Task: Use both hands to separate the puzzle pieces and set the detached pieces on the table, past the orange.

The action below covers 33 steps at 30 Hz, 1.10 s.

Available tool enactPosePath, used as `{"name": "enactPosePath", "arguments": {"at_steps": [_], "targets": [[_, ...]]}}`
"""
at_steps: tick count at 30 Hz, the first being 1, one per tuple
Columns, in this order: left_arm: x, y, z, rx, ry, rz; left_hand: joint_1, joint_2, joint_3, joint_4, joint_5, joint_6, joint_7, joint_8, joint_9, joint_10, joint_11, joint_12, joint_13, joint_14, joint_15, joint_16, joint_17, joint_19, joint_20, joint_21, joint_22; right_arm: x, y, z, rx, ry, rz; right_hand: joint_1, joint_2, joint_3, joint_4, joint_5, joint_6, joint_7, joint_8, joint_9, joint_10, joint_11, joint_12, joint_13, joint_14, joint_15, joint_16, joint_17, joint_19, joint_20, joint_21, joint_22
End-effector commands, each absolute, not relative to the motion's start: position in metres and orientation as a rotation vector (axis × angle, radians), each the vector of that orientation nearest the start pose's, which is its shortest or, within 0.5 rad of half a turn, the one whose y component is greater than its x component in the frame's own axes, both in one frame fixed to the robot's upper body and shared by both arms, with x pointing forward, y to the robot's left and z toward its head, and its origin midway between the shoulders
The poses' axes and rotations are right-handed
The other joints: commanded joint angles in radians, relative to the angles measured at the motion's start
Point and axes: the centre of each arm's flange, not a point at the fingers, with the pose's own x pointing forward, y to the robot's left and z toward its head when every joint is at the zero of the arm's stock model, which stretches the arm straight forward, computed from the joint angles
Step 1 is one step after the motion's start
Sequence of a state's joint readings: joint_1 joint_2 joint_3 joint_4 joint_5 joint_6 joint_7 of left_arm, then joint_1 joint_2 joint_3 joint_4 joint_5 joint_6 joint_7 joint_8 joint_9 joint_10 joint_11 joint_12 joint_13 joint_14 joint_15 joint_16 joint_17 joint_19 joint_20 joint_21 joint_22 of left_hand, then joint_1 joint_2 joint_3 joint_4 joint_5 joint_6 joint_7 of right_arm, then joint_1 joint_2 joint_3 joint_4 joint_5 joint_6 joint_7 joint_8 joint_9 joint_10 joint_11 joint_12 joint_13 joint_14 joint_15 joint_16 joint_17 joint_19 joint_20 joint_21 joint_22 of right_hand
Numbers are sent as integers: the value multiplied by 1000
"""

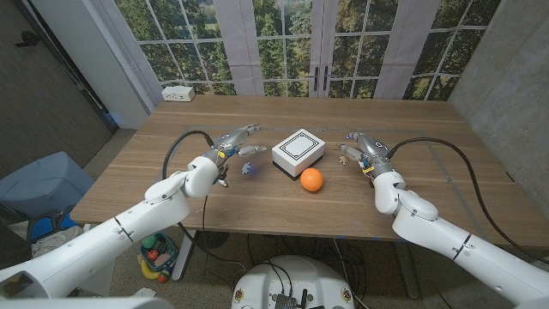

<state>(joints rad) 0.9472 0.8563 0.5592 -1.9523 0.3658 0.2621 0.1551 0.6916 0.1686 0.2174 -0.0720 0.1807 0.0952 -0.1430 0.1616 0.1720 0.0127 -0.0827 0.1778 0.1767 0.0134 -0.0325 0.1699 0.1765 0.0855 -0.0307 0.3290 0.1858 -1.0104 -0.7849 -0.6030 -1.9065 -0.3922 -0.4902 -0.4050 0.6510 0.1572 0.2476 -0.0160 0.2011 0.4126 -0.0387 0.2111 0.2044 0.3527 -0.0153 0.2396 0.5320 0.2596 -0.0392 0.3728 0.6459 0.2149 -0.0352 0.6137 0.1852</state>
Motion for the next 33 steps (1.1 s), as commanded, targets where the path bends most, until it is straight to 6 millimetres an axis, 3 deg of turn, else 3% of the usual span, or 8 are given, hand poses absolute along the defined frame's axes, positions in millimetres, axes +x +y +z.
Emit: {"name": "enactPosePath", "arguments": {"at_steps": [1,5,8,11,15,18,25,33], "targets": [[561,223,-17,1009,-725,-60,-40,11,12,13,-1,-66,3,0,1,-41,-3,-3,-1,-38,-43,2,2,-22,-10,-17,-2,570,-249,-64,-957,-631,-208,-32,15,7,14,0,-23,7,-13,-5,-28,-2,-24,-23,-26,-58,-30,-25,-8,-20,-8,-3],[562,225,-18,941,-736,-73,-95,34,36,51,6,-133,22,1,1,-70,-5,0,-2,-65,-44,7,6,-28,-16,-31,-4,572,-252,-64,-898,-664,-187,-67,23,15,31,-5,-51,25,-24,-11,-55,-10,-46,-52,-61,-56,-65,-51,-22,-35,-20,-7],[562,227,-20,891,-739,-80,-154,24,58,85,11,-224,98,0,-1,-99,-11,1,-3,-84,-43,9,4,-30,-24,-45,-6,572,-254,-63,-864,-678,-174,-86,29,19,43,-9,-63,25,-27,-12,-61,-10,-50,-64,-74,-55,-77,-61,-25,-43,-25,-8],[562,228,-21,862,-742,-84,-176,19,59,97,11,-239,124,3,-1,-103,-9,3,-3,-88,-43,9,4,-26,-29,-48,-6,572,-256,-62,-838,-692,-169,-114,41,25,67,-13,-70,28,-27,-14,-67,-8,-52,-78,-89,-61,-90,-69,-30,-55,-30,-9],[561,230,-22,827,-749,-92,-199,26,61,114,13,-233,132,10,-1,-103,-7,5,-3,-89,-40,11,5,-19,-31,-49,-5,573,-259,-61,-770,-718,-144,-139,49,32,91,-13,-73,31,-26,-14,-70,-9,-53,-89,-93,-62,-96,-75,-33,-65,-34,-8],[562,230,-23,775,-751,-109,-253,47,84,170,29,-243,160,12,0,-107,-5,8,-2,-87,-34,15,7,-9,-29,-50,-3,573,-262,-60,-687,-746,-115,-162,51,40,116,-11,-74,43,-25,-15,-67,-1,-51,-100,-92,-57,-100,-81,-32,-69,-36,-9],[564,233,-20,673,-763,-141,-302,50,134,230,57,-223,171,22,-1,-96,5,14,-3,-69,-30,20,5,10,-35,-49,-2,572,-268,-56,-550,-778,-75,-185,50,50,138,-8,-73,46,-23,-16,-66,1,-51,-112,-89,-53,-104,-87,-34,-80,-40,-10],[564,232,-20,520,-788,-180,-322,48,171,246,75,-207,174,23,-2,-79,1,18,-4,-47,-38,24,2,21,-56,-50,-3,576,-275,-50,-458,-784,-27,-199,49,58,151,-5,-69,44,-21,-16,-66,1,-51,-121,-88,-57,-108,-93,-31,-86,-42,-11]]}}
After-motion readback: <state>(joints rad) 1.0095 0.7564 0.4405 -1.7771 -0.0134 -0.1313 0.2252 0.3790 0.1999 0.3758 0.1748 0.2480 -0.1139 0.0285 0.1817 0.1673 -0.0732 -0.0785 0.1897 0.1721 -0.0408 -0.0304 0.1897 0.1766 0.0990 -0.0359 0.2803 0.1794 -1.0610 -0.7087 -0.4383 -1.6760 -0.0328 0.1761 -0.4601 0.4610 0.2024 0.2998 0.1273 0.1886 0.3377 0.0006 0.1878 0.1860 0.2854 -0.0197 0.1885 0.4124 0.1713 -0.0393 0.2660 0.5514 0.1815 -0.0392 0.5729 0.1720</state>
